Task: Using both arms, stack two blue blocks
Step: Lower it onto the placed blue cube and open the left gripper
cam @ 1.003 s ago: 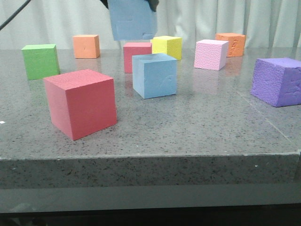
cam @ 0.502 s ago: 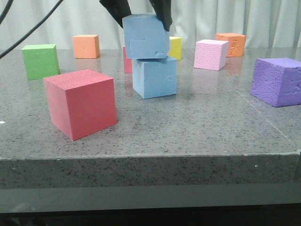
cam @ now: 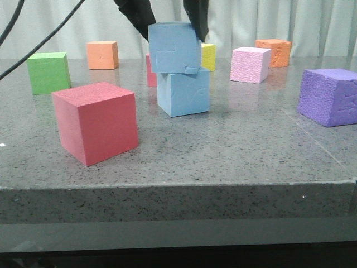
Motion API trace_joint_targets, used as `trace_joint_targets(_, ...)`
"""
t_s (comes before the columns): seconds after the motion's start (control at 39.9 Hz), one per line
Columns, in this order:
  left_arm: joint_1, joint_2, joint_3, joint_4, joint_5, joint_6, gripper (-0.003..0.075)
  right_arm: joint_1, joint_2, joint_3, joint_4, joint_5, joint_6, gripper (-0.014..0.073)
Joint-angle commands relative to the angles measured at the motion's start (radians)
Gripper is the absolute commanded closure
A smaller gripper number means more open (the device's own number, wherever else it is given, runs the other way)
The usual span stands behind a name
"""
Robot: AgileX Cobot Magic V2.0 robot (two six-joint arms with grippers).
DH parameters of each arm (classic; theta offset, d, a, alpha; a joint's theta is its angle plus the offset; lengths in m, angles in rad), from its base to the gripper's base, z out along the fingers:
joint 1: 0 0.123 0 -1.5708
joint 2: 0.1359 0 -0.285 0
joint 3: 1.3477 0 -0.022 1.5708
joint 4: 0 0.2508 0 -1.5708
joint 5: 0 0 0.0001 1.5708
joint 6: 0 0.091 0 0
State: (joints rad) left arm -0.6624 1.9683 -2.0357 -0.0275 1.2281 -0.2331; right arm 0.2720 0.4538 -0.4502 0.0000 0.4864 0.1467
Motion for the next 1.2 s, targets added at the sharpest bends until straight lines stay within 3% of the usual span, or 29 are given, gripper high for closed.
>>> trace_joint_targets(0.0, -0.003, -0.045, -0.03, -0.004, -0.043, 0.003, 0.017, -0.005, 0.002, -0.025, -0.018, -0.068, -0.012, 0.066)
trace_joint_targets(0.55, -0.003, -0.045, -0.231, 0.112, 0.034, 0.005, 0.0185, -0.005, 0.002, -0.025, -0.018, -0.068, -0.012, 0.066)
trace_joint_targets(0.63, -0.003, -0.045, -0.236, 0.112, 0.04, 0.005, 0.0239, -0.005, 0.002, -0.025, -0.018, -0.068, -0.012, 0.066)
trace_joint_targets(0.83, -0.003, -0.045, -0.236, 0.112, 0.042, 0.005, 0.0547, -0.005, 0.002, -0.025, -0.018, -0.068, -0.012, 0.066)
trace_joint_targets(0.98, -0.003, -0.057, -0.236, 0.109, 0.044, 0.005, 0.0731, -0.005, 0.002, -0.025, -0.018, -0.068, -0.012, 0.066)
trace_joint_targets(1.18, -0.003, -0.097, -0.236, 0.106, 0.044, 0.051, 0.0741, -0.005, 0.002, -0.025, -0.018, -0.069, -0.012, 0.066)
